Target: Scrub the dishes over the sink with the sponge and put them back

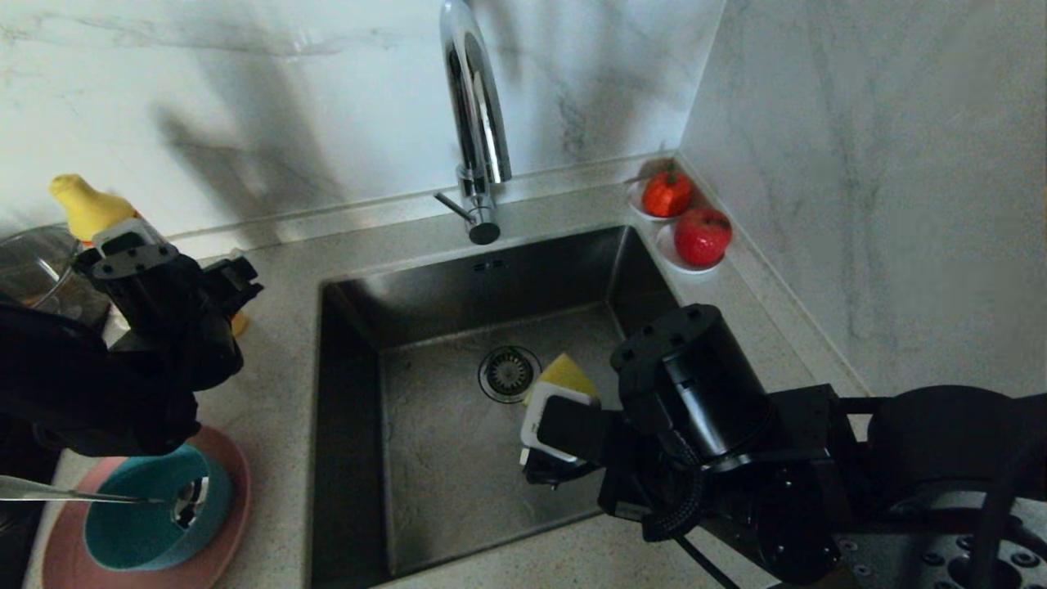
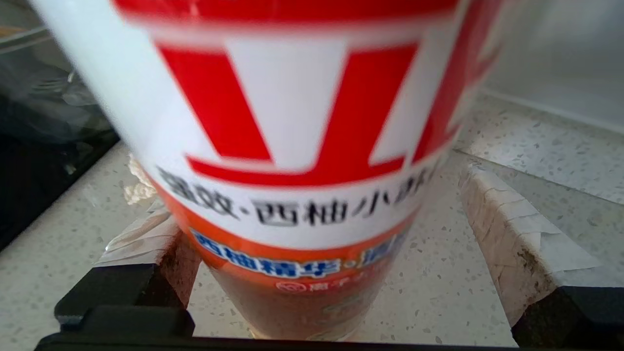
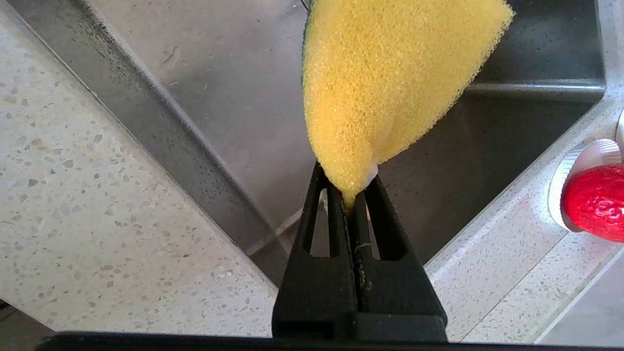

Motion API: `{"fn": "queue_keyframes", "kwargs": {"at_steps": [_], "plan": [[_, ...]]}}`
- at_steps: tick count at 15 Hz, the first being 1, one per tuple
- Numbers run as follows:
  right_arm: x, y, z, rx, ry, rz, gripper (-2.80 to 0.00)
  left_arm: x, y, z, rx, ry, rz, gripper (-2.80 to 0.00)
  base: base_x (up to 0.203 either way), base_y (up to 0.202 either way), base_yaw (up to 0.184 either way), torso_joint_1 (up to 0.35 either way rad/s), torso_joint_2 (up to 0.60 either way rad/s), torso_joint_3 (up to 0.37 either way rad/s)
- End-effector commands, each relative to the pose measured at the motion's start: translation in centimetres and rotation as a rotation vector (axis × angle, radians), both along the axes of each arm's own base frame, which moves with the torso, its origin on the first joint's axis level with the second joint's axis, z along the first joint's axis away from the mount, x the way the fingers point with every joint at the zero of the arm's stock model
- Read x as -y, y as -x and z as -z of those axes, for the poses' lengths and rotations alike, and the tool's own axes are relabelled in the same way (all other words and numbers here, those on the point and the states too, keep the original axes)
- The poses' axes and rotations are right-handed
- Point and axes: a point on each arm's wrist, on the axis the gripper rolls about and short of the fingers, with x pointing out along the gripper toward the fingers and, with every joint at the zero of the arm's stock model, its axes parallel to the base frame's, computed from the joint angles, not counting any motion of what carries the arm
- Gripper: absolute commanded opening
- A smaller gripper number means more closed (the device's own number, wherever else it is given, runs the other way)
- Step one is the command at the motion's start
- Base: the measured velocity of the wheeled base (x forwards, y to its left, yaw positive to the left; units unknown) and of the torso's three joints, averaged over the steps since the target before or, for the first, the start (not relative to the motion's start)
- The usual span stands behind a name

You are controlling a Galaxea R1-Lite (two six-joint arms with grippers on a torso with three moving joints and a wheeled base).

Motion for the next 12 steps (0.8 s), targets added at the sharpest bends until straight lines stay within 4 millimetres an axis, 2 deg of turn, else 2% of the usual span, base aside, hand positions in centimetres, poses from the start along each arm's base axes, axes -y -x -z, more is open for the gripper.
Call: {"fn": "queue_keyframes", "kwargs": {"at_steps": [1,2,3,10,12], "plan": [[0.05,0.04,-0.13,0.004,0.000,0.000,-2.80,-0.05,-0.36,0.54,-0.006,0.002,-0.004,0.00,0.000,0.000,0.000,0.000,0.00,0.000],[0.07,0.05,-0.11,0.004,0.001,0.000,-2.80,-0.05,-0.40,0.52,-0.002,0.002,-0.004,0.00,0.000,0.000,0.000,0.000,0.00,0.000],[0.06,0.05,-0.09,0.003,0.001,0.000,-2.80,-0.06,-0.45,0.39,0.004,0.002,-0.005,-2.80,0.000,0.000,0.000,0.000,0.00,0.000],[0.28,0.02,-0.13,0.004,0.001,0.005,-2.80,-0.10,-1.24,0.35,0.019,0.000,-0.004,-2.80,0.000,0.000,0.000,0.000,0.00,0.000],[0.27,-0.05,-0.20,0.005,-0.001,0.006,-2.80,-0.09,-1.04,-0.24,0.034,-0.003,-0.006,-2.80,0.000,0.000,0.000,0.000,0.00,0.000]]}}
